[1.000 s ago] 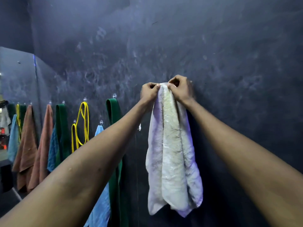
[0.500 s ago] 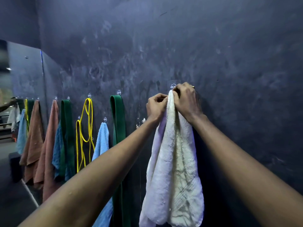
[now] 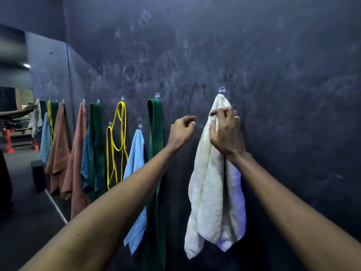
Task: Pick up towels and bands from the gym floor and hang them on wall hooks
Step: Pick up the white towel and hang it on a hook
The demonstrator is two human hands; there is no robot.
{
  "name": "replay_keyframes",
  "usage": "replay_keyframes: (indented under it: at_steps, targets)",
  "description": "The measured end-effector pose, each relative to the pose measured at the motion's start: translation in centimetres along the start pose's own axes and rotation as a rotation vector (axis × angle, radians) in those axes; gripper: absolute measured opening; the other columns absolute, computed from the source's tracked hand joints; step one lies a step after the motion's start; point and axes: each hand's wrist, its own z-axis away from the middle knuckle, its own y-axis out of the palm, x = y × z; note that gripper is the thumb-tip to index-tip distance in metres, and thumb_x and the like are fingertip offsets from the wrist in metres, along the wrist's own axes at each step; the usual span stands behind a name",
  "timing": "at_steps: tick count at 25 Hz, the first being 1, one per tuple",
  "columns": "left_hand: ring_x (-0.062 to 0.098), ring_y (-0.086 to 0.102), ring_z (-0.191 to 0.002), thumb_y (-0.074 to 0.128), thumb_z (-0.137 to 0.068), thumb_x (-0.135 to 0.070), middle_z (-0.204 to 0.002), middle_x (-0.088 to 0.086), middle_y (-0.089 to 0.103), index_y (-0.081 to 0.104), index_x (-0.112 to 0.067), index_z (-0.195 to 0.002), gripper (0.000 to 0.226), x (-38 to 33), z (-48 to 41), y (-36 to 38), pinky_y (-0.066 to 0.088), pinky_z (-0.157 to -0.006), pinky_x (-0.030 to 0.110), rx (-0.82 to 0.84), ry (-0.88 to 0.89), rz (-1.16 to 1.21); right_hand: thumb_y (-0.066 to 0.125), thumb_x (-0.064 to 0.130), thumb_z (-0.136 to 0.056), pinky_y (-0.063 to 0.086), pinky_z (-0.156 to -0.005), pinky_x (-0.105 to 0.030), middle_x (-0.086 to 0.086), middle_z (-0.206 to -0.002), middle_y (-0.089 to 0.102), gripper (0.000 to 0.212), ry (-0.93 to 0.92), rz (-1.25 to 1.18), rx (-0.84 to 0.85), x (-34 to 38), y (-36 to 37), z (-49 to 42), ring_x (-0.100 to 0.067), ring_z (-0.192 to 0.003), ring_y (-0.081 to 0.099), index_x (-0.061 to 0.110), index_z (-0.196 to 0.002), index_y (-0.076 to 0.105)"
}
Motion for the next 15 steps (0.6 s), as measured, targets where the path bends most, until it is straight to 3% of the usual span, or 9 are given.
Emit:
replay_keyframes:
  at_steps: [3, 6, 11, 15]
  targets:
    - [0.009, 0.064, -0.112, 0.056, -0.091, -0.018, -0.118, -0.004, 0.070, 0.067, -0.018, -0.123, 0.034, 4.1, 4.4, -4.2, 0.046, -0.100, 0.023, 0.045, -0.084, -0.086, 0.051, 0.015, -0.087, 0.049, -0.077, -0.045, -0.007, -0.101, 0.051, 0.015, -0.097, -0.176, 0.281, 3.0, 1.0, 3.5, -0.028, -0.086, 0.056, 0.013, -0.101, 0.054]
    - [0.013, 0.059, -0.119, 0.058, -0.091, -0.019, -0.129, -0.004, 0.064, 0.063, -0.019, -0.130, 0.039, 6.7, 10.6, -9.4, 0.040, -0.098, 0.020, 0.072, -0.200, -0.316, 0.048, 0.024, -0.088, 0.051, -0.078, -0.047, -0.005, -0.100, 0.050, 0.014, -0.076, -0.281, 0.604, 5.6, 2.5, 6.9, -0.030, -0.089, 0.058, 0.016, -0.100, 0.050]
    - [0.022, 0.053, -0.127, 0.065, -0.089, -0.024, -0.136, 0.006, 0.059, 0.058, -0.025, -0.135, 0.046, 6.6, 21.5, -17.8, 0.038, -0.099, 0.025, 0.085, -0.459, -0.575, 0.057, 0.034, -0.092, 0.041, -0.106, -0.040, -0.012, -0.135, 0.049, 0.050, 0.059, -0.522, 0.936, 10.5, 3.7, 12.2, -0.033, -0.123, 0.053, 0.010, -0.135, 0.047]
    - [0.019, 0.049, -0.131, 0.066, -0.088, -0.026, -0.141, 0.004, 0.055, 0.053, -0.028, -0.138, 0.052, 4.1, 32.3, -22.8, 0.035, -0.104, 0.024, 0.057, -0.677, -0.660, 0.055, 0.036, -0.096, 0.032, -0.114, -0.037, -0.014, -0.152, 0.036, 0.064, 0.047, -0.653, 1.113, 14.2, 1.4, 16.9, -0.028, -0.139, 0.040, 0.007, -0.148, 0.033]
